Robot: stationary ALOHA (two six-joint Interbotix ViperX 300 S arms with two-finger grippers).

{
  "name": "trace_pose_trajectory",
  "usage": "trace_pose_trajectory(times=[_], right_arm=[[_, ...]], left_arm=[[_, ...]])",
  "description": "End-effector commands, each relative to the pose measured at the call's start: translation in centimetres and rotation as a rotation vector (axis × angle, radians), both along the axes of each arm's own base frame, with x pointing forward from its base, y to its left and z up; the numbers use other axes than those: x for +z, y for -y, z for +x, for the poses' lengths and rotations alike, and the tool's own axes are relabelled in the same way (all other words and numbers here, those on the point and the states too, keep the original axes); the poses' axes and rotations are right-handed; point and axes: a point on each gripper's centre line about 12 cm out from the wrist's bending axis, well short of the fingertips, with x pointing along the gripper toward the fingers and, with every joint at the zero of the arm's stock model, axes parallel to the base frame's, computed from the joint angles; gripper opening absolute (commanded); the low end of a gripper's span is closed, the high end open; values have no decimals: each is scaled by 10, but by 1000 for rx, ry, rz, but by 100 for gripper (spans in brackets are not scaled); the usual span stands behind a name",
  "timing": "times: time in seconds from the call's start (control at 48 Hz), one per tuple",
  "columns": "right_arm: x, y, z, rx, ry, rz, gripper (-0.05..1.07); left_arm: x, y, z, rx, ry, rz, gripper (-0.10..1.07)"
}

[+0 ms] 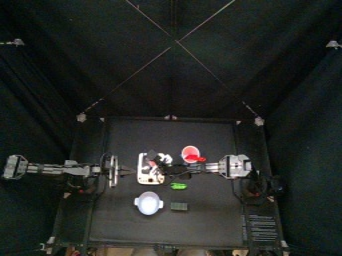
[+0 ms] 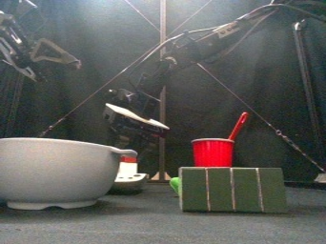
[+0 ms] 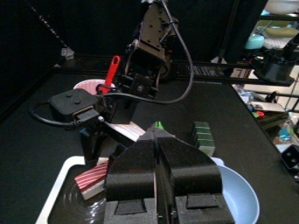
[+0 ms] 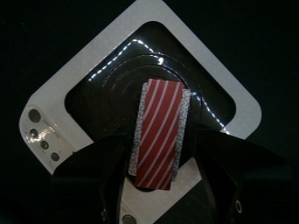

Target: Grab salmon sushi

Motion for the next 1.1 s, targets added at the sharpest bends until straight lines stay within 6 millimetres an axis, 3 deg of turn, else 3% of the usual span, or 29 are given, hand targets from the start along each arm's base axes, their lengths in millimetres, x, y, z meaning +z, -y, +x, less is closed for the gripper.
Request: trace_pose_trajectory(times=[0.0, 0.312, 0.729, 1.083], right_arm=[[21, 3, 5, -3, 52, -5, 85], [20, 1, 6, 6, 49, -12, 80], [23, 1, 4, -1, 43, -14, 57], [38, 1, 3, 6, 72, -23, 55]], left_arm=[[6, -1, 2, 3, 20, 3, 32], [5, -1, 2, 3, 18, 1, 32], [5, -1, 2, 3, 17, 3, 32], [5, -1, 2, 3, 18, 3, 32]])
